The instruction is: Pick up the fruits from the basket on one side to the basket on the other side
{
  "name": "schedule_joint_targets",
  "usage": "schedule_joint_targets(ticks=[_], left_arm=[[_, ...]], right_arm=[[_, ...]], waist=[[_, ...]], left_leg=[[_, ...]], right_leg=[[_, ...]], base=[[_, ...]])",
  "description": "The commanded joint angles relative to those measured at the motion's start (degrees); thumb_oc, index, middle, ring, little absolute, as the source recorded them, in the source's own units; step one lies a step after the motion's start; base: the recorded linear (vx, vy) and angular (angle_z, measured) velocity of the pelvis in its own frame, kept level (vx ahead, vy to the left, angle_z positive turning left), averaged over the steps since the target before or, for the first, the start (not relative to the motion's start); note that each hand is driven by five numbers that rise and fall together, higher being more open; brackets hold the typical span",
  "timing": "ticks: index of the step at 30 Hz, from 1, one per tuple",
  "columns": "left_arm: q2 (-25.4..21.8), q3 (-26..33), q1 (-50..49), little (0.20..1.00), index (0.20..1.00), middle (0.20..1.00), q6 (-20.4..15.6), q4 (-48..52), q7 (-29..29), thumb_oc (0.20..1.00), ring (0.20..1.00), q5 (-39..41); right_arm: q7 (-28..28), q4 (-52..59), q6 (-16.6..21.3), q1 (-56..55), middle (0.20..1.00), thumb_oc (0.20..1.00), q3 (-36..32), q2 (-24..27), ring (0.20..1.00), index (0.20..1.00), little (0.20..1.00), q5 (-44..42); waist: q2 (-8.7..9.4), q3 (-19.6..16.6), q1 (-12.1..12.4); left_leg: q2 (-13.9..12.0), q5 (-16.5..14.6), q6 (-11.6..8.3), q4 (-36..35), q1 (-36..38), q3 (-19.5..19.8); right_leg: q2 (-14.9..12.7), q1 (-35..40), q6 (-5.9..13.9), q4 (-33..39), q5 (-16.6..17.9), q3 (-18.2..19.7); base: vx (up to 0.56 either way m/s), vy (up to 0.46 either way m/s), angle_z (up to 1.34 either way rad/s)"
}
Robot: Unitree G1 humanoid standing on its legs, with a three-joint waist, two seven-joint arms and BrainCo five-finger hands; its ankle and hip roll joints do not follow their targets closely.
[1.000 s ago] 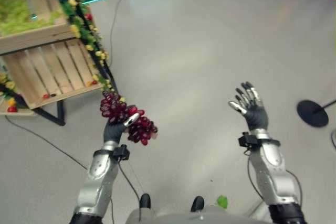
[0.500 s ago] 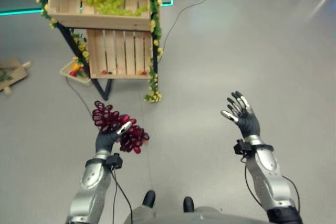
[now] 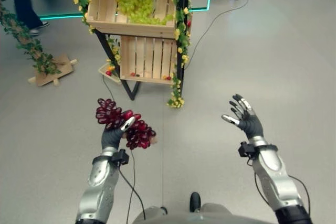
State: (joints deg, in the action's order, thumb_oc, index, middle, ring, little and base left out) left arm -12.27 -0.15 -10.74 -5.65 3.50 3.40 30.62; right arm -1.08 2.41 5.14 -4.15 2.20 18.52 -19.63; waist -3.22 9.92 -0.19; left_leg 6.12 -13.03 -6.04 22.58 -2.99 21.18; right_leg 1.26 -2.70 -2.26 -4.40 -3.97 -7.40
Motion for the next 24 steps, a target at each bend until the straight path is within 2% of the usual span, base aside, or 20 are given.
schedule_joint_targets(ticks=[1, 2, 3, 4, 5, 6, 7, 8, 9, 11, 12, 13, 18, 20, 22, 23, 24], left_arm=[[-2.0, 4.4, 4.1, 0.200, 0.200, 0.200, -5.4, 5.3, -0.6, 0.200, 0.200, 1.7], [-1.5, 4.8, 3.9, 0.200, 0.200, 0.200, -4.9, 5.5, -0.4, 0.200, 0.200, 2.0], [-1.5, 4.8, 3.8, 0.200, 0.200, 0.200, -4.8, 5.6, -0.4, 0.200, 0.200, 2.0], [-1.2, 5.1, 3.7, 0.200, 0.200, 0.200, -4.6, 5.6, -0.3, 0.200, 0.200, 2.1], [-1.1, 5.8, 2.9, 0.200, 0.200, 0.200, -4.1, 6.8, -0.7, 0.200, 0.200, 2.7], [-1.5, 6.4, 2.6, 0.200, 0.200, 0.200, -4.0, 7.2, -0.6, 0.200, 0.200, 2.5], [-1.9, 6.4, 2.3, 0.200, 0.200, 0.200, -3.8, 7.4, -0.8, 0.200, 0.200, 2.5], [-2.3, 6.3, 2.2, 0.200, 0.200, 0.200, -4.0, 7.8, -0.9, 0.200, 0.200, 2.4], [-2.7, 6.4, 2.1, 0.200, 0.200, 0.200, -4.1, 8.6, -0.9, 0.200, 0.200, 2.6], [-2.8, 6.6, 1.5, 0.200, 0.200, 0.200, -4.2, 9.2, -1.5, 0.200, 0.200, 2.8], [-2.9, 6.4, 1.8, 0.200, 0.200, 0.200, -4.3, 9.6, -1.5, 0.200, 0.200, 2.6], [-3.6, 6.7, 2.4, 0.200, 0.200, 0.200, -4.4, 10.4, -1.8, 0.200, 0.200, 2.8], [-5.1, 6.3, 4.0, 0.200, 0.200, 0.200, -4.6, 11.5, -2.1, 0.200, 0.200, 2.9], [-7.1, 6.6, 5.6, 0.200, 0.200, 0.200, -4.6, 11.3, -1.3, 0.200, 0.200, 1.8], [-7.9, 6.7, 6.2, 0.200, 0.200, 0.200, -4.6, 11.1, -1.1, 0.200, 0.200, 1.5], [-9.0, 6.9, 7.0, 0.200, 0.200, 0.200, -4.6, 11.0, -1.0, 0.200, 0.200, 1.6], [-9.1, 6.9, 7.1, 0.200, 0.200, 0.200, -4.6, 10.9, -1.0, 0.200, 0.200, 1.6]], right_arm=[[1.3, 3.5, 2.2, 2.2, 1.000, 1.000, -1.6, 0.8, 1.000, 1.000, 1.000, -0.1], [0.5, 2.5, 1.6, 1.5, 1.000, 1.000, -2.4, 0.6, 1.000, 1.000, 1.000, 0.3], [0.5, 2.5, 1.6, 1.5, 1.000, 1.000, -2.4, 0.6, 1.000, 1.000, 1.000, 0.3], [0.5, 2.2, 1.4, 1.0, 1.000, 1.000, -2.6, 0.5, 1.000, 1.000, 1.000, 0.1], [0.1, 1.0, 1.2, 0.5, 1.000, 1.000, -3.2, 0.6, 1.000, 1.000, 1.000, -0.1], [-0.4, -0.1, 1.1, 0.6, 1.000, 1.000, -3.2, 0.4, 1.000, 1.000, 1.000, -0.2], [-0.6, -1.1, 1.1, 1.1, 1.000, 1.000, -2.9, 0.4, 1.000, 1.000, 1.000, -0.6], [-0.7, -1.9, 1.1, 1.4, 1.000, 1.000, -2.6, 0.7, 1.000, 1.000, 1.000, -0.7], [-0.8, -2.3, 1.3, 1.5, 1.000, 1.000, -2.5, 1.2, 1.000, 1.000, 1.000, -0.2], [-0.2, -2.2, 0.7, 0.9, 1.000, 1.000, -3.0, 1.4, 1.000, 1.000, 1.000, -0.2], [-0.3, -2.8, 0.8, 0.8, 1.000, 1.000, -3.0, 0.9, 1.000, 1.000, 1.000, -0.1], [-0.1, -2.7, 0.8, 1.2, 1.000, 1.000, -3.3, 1.1, 1.000, 1.000, 1.000, 0.0], [0.5, -3.2, 0.2, 1.8, 1.000, 1.000, -3.3, 0.3, 1.000, 1.000, 1.000, 0.1], [1.1, -3.5, -0.5, 2.5, 1.000, 1.000, -2.2, -0.8, 1.000, 1.000, 1.000, 0.4], [1.3, -4.1, -0.6, 2.9, 1.000, 1.000, -1.8, -1.1, 1.000, 1.000, 1.000, 0.3], [1.3, -5.8, -0.9, 4.0, 1.000, 1.000, -0.7, -1.7, 1.000, 1.000, 1.000, 0.2], [1.3, -5.8, -0.9, 4.2, 1.000, 1.000, -0.7, -1.7, 1.000, 1.000, 1.000, 0.2]], waist=[[2.21, 0.2, 0.2], [2.90, -0.1, -0.1], [2.85, -0.1, 0.1], [2.96, -0.1, 0.0], [3.91, 0.2, 0.5], [3.61, 0.4, 1.2], [3.55, 0.8, 1.9], [3.28, 1.2, 2.2], [2.87, 1.6, 2.4], [2.35, 1.4, 2.3], [2.06, 0.8, 2.4], [2.26, 0.6, 2.4], [2.96, -0.5, 2.0], [3.87, -0.8, 1.9], [4.16, -0.8, 2.0], [4.69, -0.9, 2.3], [4.65, -0.7, 2.4]], left_leg=[[13.9, 10.3, -6.75, 13.4, -0.1, -5.6], [10.6, 11.4, -6.10, 9.6, -2.8, -7.5], [10.5, 11.2, -6.09, 9.6, -2.8, -7.6], [7.7, 11.4, -5.09, 8.2, -3.7, -8.3], [1.9, 6.0, -0.40, 1.6, -6.1, -9.7], [-2.0, 6.9, 0.43, -5.1, -7.1, -8.0], [-4.5, 9.1, 0.53, -11.0, -6.1, -6.5], [-6.0, 10.6, 0.66, -13.0, -6.4, -4.8], [-6.7, 12.3, 0.44, -15.4, -6.7, -3.5], [-7.0, 12.5, -0.14, -17.8, -6.0, -4.8], [-7.1, 13.4, -0.21, -19.3, -5.4, -4.3], [-6.6, 12.9, -0.21, -18.3, -5.0, -4.6], [-6.5, 12.9, 1.17, -22.1, -2.7, -6.6], [-6.6, 12.0, 2.47, -22.9, -1.4, -9.1], [-6.9, 11.9, 2.68, -23.5, -1.1, -10.0], [-7.8, 11.2, 2.93, -24.8, 0.1, -11.9], [-7.9, 11.7, 2.97, -24.7, -0.2, -12.0]], right_leg=[[-2.7, 7.5, 4.15, 7.7, -3.1, 0.1], [-3.6, 8.9, 4.21, 8.5, -3.5, -0.7], [-3.5, 9.0, 4.17, 8.6, -3.6, -0.6], [-4.2, 9.3, 4.22, 8.7, -3.6, -0.8], [-5.4, 10.3, 4.83, 8.7, -4.2, -0.6], [-5.3, 10.9, 5.53, 8.8, -5.0, 0.3], [-4.8, 11.7, 5.49, 8.5, -5.8, 1.5], [-4.5, 11.8, 5.60, 8.2, -6.3, 2.3], [-4.4, 12.2, 5.79, 8.0, -6.6, 2.9], [-4.6, 13.5, 6.39, 8.2, -7.6, 4.2], [-4.7, 13.7, 6.66, 8.2, -7.4, 4.4], [-5.6, 13.3, 7.01, 7.5, -7.4, 4.0], [-8.1, 11.1, 9.00, 5.2, -6.2, 4.7], [-9.5, 9.3, 10.52, 3.8, -5.1, 5.0], [-9.8, 8.4, 10.83, 3.2, -4.8, 4.8], [-10.7, 7.4, 11.73, 2.2, -4.4, 2.8], [-10.6, 7.0, 11.79, 2.1, -3.9, 3.0]], base=[[0.22, -0.096, 0.07], [0.25, -0.109, 0.13], [0.24, -0.030, 0.14], [0.31, 0.045, 0.03], [0.44, 0.100, -0.04], [0.44, 0.079, 0.00], [0.29, 0.083, -0.02], [0.22, 0.059, -0.11], [0.13, 0.062, -0.30], [0.20, 0.123, -0.47], [0.23, 0.185, -0.73], [0.15, 0.173, -0.59], [0.07, 0.166, -0.24], [0.05, 0.165, -0.24], [0.02, 0.092, -0.61], [0.00, 0.070, -0.67], [0.00, 0.097, -0.61]])
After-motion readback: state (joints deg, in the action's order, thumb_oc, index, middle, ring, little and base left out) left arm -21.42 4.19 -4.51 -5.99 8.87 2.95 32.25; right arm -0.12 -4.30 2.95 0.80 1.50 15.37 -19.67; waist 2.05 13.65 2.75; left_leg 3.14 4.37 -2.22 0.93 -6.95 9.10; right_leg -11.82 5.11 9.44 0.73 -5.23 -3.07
